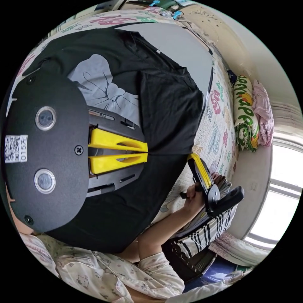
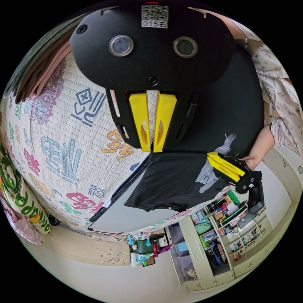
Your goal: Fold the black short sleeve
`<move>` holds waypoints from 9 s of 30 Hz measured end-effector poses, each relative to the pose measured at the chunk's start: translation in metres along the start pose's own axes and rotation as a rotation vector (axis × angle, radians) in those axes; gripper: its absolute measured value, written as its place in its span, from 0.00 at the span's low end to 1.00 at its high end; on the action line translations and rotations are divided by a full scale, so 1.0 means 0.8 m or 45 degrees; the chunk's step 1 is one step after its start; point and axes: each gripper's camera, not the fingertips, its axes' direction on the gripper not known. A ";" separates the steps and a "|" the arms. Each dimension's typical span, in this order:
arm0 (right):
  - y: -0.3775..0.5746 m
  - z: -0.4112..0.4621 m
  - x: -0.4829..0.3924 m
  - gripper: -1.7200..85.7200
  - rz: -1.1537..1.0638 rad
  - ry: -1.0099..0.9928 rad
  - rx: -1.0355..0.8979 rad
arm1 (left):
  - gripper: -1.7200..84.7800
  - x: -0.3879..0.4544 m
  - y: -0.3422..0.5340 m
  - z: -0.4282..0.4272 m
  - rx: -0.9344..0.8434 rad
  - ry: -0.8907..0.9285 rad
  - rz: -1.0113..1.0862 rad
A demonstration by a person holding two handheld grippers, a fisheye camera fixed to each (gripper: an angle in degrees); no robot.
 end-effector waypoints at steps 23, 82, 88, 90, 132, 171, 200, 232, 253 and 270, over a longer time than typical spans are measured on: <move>-0.212 0.117 -0.253 0.07 -0.304 -0.452 0.155 | 0.18 -0.109 1.004 -0.315 0.787 -0.310 -1.546; -0.194 0.400 -0.314 0.03 0.497 0.066 -0.140 | 0.02 0.021 0.669 -0.359 0.456 -0.160 -0.286; -0.158 0.368 -0.332 0.09 0.405 0.147 -0.086 | 0.10 -0.036 0.697 -0.391 0.487 -0.365 -0.513; -0.144 0.352 -0.357 0.10 0.279 0.052 -0.029 | 0.11 -0.047 0.700 -0.393 0.514 -0.378 -0.555; -0.052 0.125 -0.329 0.11 0.250 -0.008 -0.154 | 0.05 -0.208 0.813 -0.351 0.606 -0.302 -0.792; -0.184 0.028 -0.033 0.05 0.407 0.243 -0.010 | 0.03 -0.563 0.364 -0.222 0.330 -0.314 -0.733; 0.425 -0.181 -0.306 0.06 0.096 -0.219 -0.297 | 0.03 0.068 0.741 -0.307 -0.054 0.122 -0.246; 0.343 0.066 0.001 0.04 0.870 -0.141 0.084 | 0.09 -0.168 0.928 -0.372 0.433 -0.089 -1.099; 0.497 0.181 -0.363 0.09 0.069 0.527 0.414 | 0.10 -0.143 0.939 -0.465 0.471 -0.209 -1.008; 0.570 0.443 -0.572 0.04 -0.468 -0.117 -0.247 | 0.03 -0.149 0.864 -0.523 0.370 -0.210 -0.937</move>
